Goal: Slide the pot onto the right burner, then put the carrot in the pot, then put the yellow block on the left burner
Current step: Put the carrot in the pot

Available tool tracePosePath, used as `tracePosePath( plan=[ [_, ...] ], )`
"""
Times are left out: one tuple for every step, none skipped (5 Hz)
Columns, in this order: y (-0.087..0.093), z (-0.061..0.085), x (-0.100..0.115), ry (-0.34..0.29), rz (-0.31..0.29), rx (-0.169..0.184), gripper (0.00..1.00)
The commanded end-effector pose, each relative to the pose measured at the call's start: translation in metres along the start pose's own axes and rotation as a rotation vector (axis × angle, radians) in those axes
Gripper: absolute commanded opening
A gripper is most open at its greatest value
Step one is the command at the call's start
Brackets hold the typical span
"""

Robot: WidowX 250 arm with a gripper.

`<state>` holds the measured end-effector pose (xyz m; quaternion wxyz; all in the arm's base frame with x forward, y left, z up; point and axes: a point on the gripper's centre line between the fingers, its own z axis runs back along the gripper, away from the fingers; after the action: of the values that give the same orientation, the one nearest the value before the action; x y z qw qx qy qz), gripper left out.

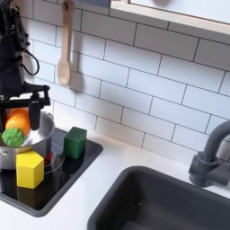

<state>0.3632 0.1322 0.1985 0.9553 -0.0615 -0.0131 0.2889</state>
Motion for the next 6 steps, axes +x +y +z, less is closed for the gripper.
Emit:
tracePosePath(
  plan=[
    [0.003,-0.01,0.003,0.012,0.008,0.013,0.0],
    [0.003,-0.018,0.008,0.027,0.004,0.015,0.0],
    [-0.001,-0.021,0.011,0.04,-0.003,0.009,0.0],
    [0.002,-0.019,0.014,0.033,0.006,0.011,0.0],
    [0.003,-0.021,0.013,0.036,0.013,0.012,1.0],
    [0.002,-0.024,0.013,0.042,0.005,0.017,1.0]
  ],
)
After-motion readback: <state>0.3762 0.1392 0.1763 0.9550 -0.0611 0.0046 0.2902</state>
